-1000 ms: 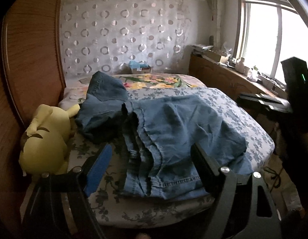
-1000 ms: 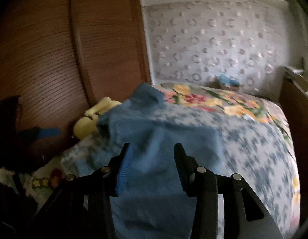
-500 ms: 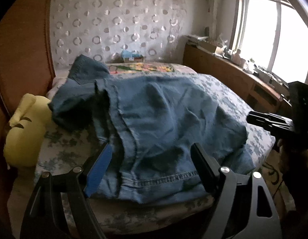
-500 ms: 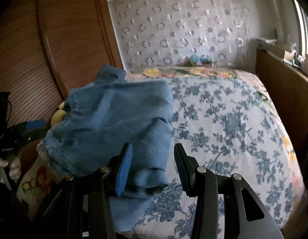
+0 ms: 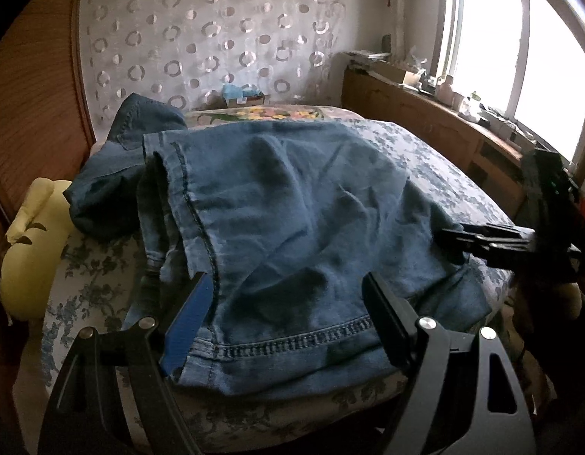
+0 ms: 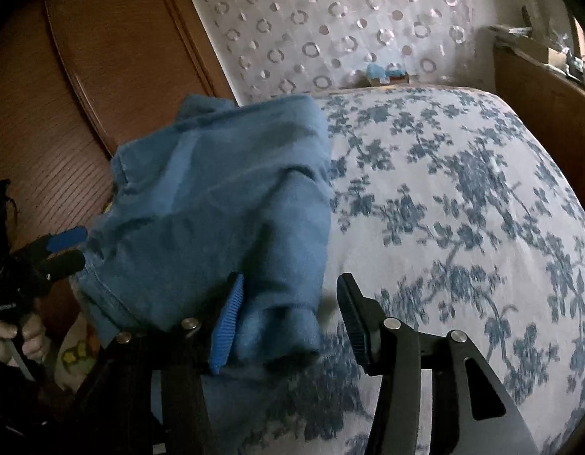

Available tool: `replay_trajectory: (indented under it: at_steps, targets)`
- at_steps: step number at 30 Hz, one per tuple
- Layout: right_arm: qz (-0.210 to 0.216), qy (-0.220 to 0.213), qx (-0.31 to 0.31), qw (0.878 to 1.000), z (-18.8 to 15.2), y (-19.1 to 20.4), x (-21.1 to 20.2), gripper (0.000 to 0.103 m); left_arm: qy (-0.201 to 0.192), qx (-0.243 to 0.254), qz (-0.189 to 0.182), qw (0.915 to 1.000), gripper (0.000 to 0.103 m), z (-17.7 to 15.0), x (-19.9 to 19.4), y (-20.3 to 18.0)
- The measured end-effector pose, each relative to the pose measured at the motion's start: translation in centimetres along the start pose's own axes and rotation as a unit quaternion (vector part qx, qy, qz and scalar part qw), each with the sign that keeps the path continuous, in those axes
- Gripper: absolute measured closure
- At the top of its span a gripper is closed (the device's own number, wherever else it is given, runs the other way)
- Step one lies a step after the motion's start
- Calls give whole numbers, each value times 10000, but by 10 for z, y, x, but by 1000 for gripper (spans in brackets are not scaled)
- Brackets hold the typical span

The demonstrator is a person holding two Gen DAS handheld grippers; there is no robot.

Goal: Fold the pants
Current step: 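Hold the jeans hem with the left gripper while the right gripper withdraws open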

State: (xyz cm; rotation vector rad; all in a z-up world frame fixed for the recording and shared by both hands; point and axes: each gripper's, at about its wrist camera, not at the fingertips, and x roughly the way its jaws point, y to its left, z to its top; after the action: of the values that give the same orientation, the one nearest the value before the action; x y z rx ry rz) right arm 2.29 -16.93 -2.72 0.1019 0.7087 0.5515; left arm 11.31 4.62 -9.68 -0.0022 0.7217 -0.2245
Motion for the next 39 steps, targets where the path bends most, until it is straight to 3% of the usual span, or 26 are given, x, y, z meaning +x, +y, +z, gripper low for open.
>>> replay_trajectory:
  at_steps: [2, 4, 8, 12, 17, 21, 31, 34, 35, 36, 38, 39]
  targets:
    - [16, -36, -33, 10000, -6, 4, -9, 51, 12, 4, -5, 10000, 21, -1, 2, -1]
    - [34, -68, -63, 10000, -12, 6, -18, 61, 41, 26, 8, 10000, 21, -3, 4, -1]
    - [38, -122, -169, 9998, -16, 9, -30, 96, 147, 30, 36, 9999, 21, -6, 15, -1]
    - [58, -222, -169, 9996, -18, 9, -43, 98, 175, 4, 97, 9998, 21, -6, 22, 0]
    - [236, -510, -114, 9984, -36, 15, -88, 102, 292, -75, 226, 9993, 21, -11, 32, 5]
    - [92, -414, -239, 9988, -50, 16, -87, 101, 298, -121, 195, 9993, 21, -13, 35, 7]
    - [-21, -535, -176, 9984, -39, 19, -85, 101, 330, -114, 213, 9992, 21, -12, 37, 5]
    - [-274, -789, -36, 9965, -31, 12, -89, 94, 340, -86, 216, 9992, 21, -13, 37, 4]
    - [-306, -849, -31, 9959, -28, 11, -89, 82, 346, -74, 221, 9991, 21, -13, 38, 4]
    - [-288, -869, -30, 9958, -25, 10, -86, 62, 354, -64, 228, 9991, 21, -13, 40, 3]
    - [-156, -770, -8, 9969, -21, 9, -74, 45, 360, -61, 233, 9991, 21, -14, 41, 2]
    - [-181, -669, -31, 9976, -19, 10, -64, 45, 360, -65, 237, 9991, 21, -14, 42, 1]
